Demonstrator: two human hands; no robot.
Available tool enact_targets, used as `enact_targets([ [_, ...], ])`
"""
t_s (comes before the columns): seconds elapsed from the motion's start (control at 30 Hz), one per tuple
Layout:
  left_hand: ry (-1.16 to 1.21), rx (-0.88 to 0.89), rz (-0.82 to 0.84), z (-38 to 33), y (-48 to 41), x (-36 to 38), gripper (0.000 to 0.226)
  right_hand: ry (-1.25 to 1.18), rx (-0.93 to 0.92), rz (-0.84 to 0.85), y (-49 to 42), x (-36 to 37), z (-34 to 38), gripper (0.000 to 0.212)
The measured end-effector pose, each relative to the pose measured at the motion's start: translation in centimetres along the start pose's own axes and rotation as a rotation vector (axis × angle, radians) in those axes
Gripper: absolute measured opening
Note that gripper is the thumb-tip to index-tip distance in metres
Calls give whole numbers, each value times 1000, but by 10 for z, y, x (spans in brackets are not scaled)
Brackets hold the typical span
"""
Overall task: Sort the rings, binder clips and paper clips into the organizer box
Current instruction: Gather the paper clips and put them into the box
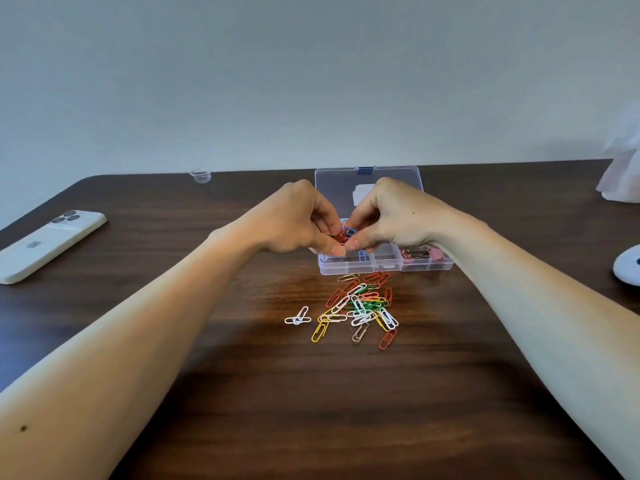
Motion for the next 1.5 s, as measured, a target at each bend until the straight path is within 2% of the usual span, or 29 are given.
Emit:
enact_targets([
  [0.3, -104, 33, 7, -7, 2, 5, 23, 186, 45, -8, 2, 0, 4, 22],
  [0.47, -78, 25, 67, -7, 5, 2, 23, 251, 40, 4, 4, -1, 7, 23],
  [0.9, -173, 21, 65, -8, 9, -4, 11, 189, 37, 26, 7, -3, 5, 12],
  [1.13, -136, 20, 66, -5, 15, -7, 19, 181, 33, -2, 11, -3, 2, 6],
  [1.23, -117, -25, 131, -4, 26, -5, 17, 160, 38, 2, 21, 1, 2, 3],
  [1.33, -77, -58, 276, -4, 42, -5, 22, 150, 24, 40, 33, 5, 1, 3],
  [1.43, -194, -117, 407, -4, 53, -1, 43, 111, 44, 144, 48, 8, 1, 20],
  [1.5, -262, -138, 409, -6, 54, 5, 52, 139, 83, 223, 57, 13, -1, 28],
])
Point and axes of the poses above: each hand's wrist, its own y-axis away from the middle knuckle, its own x-axis out of the palm, z = x × y, the point moved 1 cm from there along -y, towards the middle knuckle, and after that the axes turned 14 degrees about z, right-handed, at the moved point
